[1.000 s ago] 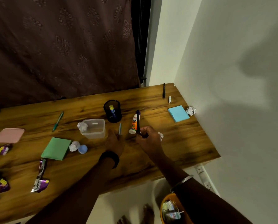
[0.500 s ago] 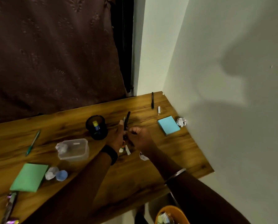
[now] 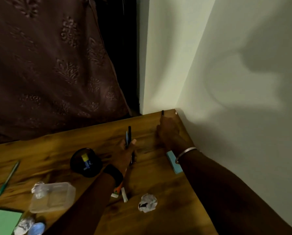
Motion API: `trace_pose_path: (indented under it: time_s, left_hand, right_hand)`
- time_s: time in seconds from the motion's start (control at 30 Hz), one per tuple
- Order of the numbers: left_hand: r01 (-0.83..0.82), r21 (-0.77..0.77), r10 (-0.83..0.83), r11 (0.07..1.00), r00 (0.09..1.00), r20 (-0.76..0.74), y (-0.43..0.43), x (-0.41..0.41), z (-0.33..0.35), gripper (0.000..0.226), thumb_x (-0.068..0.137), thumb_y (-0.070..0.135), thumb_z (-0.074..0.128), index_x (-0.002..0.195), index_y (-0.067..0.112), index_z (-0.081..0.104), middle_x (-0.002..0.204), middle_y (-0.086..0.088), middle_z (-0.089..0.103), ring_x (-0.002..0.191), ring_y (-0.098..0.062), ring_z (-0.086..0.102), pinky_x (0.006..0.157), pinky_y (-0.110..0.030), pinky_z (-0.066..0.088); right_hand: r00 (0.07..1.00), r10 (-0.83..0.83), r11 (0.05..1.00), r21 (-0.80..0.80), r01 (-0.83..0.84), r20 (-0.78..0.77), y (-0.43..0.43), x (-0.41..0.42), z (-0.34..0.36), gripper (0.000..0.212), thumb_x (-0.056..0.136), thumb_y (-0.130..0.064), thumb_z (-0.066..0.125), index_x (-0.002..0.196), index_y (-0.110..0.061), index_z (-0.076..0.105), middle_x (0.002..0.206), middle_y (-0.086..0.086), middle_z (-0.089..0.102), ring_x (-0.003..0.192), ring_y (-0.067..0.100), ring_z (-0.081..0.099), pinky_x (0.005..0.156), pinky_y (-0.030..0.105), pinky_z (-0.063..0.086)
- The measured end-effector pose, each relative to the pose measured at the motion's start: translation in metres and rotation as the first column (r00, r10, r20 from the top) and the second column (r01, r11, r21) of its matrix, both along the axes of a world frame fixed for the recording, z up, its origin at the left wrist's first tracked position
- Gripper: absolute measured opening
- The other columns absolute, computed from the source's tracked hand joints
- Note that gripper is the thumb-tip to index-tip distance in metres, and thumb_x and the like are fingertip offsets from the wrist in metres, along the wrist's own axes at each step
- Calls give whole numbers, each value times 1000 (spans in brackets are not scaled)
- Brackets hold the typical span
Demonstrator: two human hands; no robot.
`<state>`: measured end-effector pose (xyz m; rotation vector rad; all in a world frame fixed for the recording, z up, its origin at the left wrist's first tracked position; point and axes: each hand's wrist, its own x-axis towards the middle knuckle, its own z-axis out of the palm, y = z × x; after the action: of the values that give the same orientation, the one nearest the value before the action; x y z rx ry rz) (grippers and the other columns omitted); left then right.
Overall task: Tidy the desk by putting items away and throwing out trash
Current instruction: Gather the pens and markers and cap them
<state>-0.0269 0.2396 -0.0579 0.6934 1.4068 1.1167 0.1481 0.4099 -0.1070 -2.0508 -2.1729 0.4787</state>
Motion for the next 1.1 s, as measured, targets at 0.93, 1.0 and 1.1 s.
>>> trace_pose_path:
  time_s: [0.93, 1.0, 1.1]
  left_hand:
    - [-217, 227, 175, 950, 966, 191, -58, -75, 48, 22, 104, 32, 50, 110, 15, 61, 100, -14, 69, 89, -32, 67, 75, -43, 56]
    - [-213, 134, 146, 968, 908, 394, -74, -98, 56, 26, 104, 36, 48, 112, 12, 54, 82, -13, 63, 66, -30, 62, 60, -38, 52]
    - [-153, 159, 88, 975, 931, 356, -99, -135, 58, 35, 102, 47, 48, 115, 15, 52, 72, -6, 56, 50, -21, 50, 48, -30, 45]
  right_hand:
    - [571, 17, 911, -222, -347, -821, -153, -138, 184, 31, 86, 4, 78, 115, 0, 67, 86, 14, 74, 69, 17, 71, 62, 29, 60]
    - [591, 11, 907, -240, -345, -807, -168, -162, 180, 28, 87, 4, 77, 112, -4, 67, 84, 12, 71, 64, 17, 67, 63, 33, 59]
    - [560, -29, 918, -244, -313, -828, -189, -195, 170, 23, 86, 1, 79, 106, -5, 68, 81, 9, 70, 62, 15, 67, 62, 30, 61]
